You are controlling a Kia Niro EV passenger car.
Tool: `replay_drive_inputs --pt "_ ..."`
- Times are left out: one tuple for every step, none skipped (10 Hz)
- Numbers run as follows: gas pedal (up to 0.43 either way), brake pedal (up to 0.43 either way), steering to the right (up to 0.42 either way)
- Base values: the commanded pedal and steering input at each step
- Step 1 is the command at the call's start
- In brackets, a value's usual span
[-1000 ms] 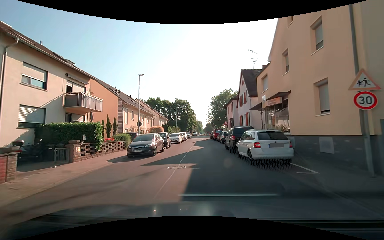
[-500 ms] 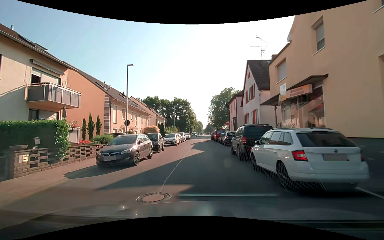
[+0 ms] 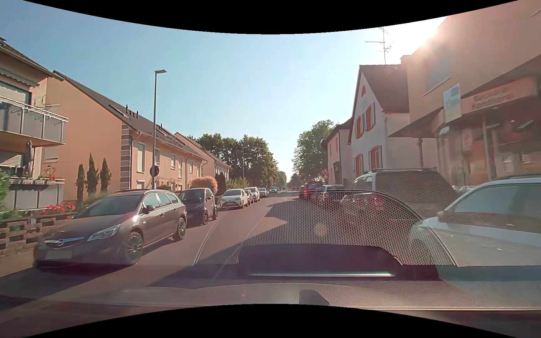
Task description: Follow the waypoints while adhering to traffic rules and regulations
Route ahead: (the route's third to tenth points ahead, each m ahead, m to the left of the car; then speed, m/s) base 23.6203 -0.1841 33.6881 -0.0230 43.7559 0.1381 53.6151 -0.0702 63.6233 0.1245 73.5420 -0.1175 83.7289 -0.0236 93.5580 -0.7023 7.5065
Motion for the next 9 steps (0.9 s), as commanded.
replay_drive_inputs --pt "0.118 0.000 -0.019" --pt "0.110 0.000 -0.015" --pt "0.110 0.000 -0.012" --pt "0.110 0.000 -0.012" --pt "0.110 0.000 -0.009" --pt "0.110 0.000 -0.007" --pt "0.110 0.000 -0.007" --pt "0.110 0.000 -0.007" --pt "0.110 0.000 -0.007"
